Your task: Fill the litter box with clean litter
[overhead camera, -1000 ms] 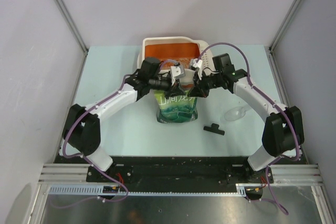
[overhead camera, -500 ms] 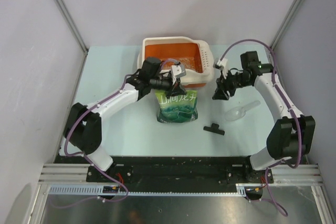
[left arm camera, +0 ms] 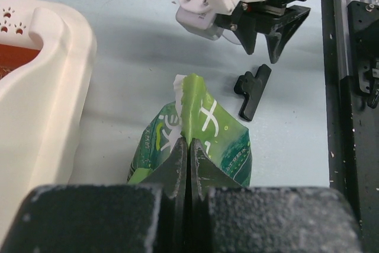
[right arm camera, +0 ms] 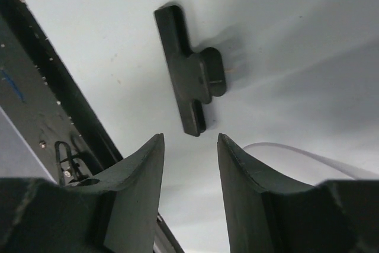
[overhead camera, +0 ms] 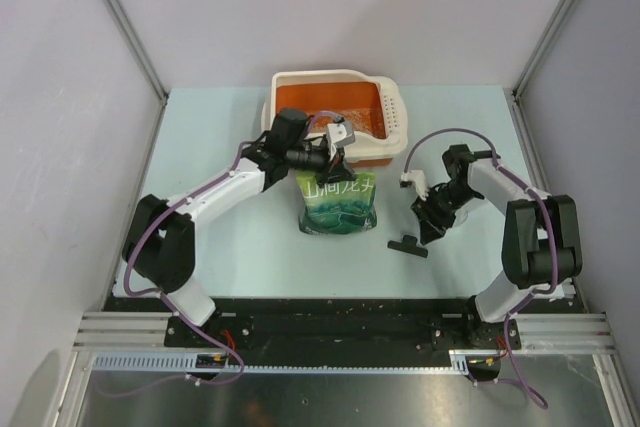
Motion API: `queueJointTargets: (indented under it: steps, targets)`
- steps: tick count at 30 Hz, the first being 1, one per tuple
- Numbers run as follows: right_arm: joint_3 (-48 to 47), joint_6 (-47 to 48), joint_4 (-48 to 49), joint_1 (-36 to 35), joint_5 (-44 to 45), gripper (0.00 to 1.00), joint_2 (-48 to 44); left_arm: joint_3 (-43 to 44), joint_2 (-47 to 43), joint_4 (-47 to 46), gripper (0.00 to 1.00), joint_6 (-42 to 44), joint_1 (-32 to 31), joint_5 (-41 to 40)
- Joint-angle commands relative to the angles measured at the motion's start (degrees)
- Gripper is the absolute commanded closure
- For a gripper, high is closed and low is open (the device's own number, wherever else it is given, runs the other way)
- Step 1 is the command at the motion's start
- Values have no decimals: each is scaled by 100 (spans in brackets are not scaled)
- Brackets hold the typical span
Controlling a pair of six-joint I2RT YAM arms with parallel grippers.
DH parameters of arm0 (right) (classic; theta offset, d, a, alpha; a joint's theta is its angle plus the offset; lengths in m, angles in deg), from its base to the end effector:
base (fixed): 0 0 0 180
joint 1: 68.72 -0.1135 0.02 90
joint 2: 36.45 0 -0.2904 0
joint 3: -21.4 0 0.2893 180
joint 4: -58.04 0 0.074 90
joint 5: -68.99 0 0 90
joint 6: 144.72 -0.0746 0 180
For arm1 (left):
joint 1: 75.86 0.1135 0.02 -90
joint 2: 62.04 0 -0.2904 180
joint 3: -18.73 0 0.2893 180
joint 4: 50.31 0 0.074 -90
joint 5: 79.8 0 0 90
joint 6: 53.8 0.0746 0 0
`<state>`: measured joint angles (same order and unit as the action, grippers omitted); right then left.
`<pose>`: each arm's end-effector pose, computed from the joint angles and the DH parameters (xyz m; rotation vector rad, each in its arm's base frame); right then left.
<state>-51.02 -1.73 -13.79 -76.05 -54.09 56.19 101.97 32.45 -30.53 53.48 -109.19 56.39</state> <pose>0.2923 0.0787 0.1672 -1.4149 2.4650 0.7977 0.3332 -0.2835 0.2818 1.3070 1.6220 -1.0149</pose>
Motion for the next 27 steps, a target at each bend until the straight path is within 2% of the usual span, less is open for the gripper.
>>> queueJointTargets:
  steps: [1,20,27]
  targets:
    - [-37,-78,439,-110,302,55,201,151,60,-105,100,-278,-113,-14]
    - [-81,-492,800,-198,-181,59,957,98,86,-105,100,-304,-140,-49]
    - [-283,-325,572,-163,-497,67,1133,133,121,-113,100,-322,-131,-58]
